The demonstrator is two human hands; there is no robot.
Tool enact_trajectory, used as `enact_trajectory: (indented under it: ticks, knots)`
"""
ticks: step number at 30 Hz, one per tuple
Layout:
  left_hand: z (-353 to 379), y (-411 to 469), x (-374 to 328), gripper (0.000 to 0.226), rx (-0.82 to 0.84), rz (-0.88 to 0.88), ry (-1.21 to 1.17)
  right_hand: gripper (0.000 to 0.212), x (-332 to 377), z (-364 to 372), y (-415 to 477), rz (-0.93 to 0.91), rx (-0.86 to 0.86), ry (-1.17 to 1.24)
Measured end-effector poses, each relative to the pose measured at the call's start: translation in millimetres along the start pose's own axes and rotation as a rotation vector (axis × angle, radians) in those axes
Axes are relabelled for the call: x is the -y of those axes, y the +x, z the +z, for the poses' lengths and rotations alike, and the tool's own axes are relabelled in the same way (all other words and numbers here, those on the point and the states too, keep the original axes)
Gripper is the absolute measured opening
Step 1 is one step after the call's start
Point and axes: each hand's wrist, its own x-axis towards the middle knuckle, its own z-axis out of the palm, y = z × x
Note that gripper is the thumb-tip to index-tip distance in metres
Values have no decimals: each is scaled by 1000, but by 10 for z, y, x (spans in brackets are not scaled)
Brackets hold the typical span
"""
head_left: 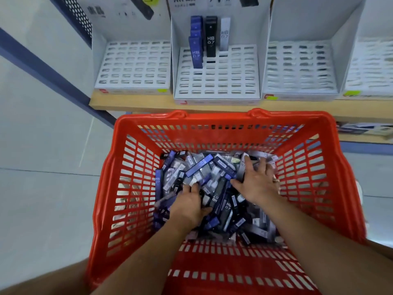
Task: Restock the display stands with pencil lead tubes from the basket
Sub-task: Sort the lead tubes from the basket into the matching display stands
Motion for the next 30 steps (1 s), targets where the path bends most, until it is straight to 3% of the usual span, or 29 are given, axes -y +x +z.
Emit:
enact_trajectory:
  ticks: [3,8,13,15,17,18,20,22,23,25,30]
  knots:
    - [24,-6,11,79,2,-43,-207,87,79,46,-20,5,-39,1]
    - [-60,-5,134,36,-9,-89,-561,51,54,150,-43,-65,-199,-102]
    - [-268,-108,191,12,16,-83,-827,19,103,142,-94,-79,-88,-219]
    - [-385,-168,193,7,40,-125,-959,16,115,125,-118,-106,-148,-172]
    - [-491,-184,173,5,6,-139,-1057,16,178,55,-158,-173,-228,66]
    - [-547,-186,146,3,-23,-134,-1107,16,234,-4,-185,-183,-189,304]
    - [-652,-219,50,5,-75,-103,-1212,24,428,-141,-320,-78,123,909]
    - [-742,-273,-109,11,-103,-54,-1299,58,592,-223,-457,40,463,1318]
    - [-786,-310,-207,14,-122,-34,-1329,69,656,-239,-522,51,576,1404]
    - [-862,-394,-401,16,-208,4,-1330,65,772,-296,-673,46,645,1511]
    - [-1028,-649,-670,16,-520,148,-936,49,916,-552,-1013,28,520,1728]
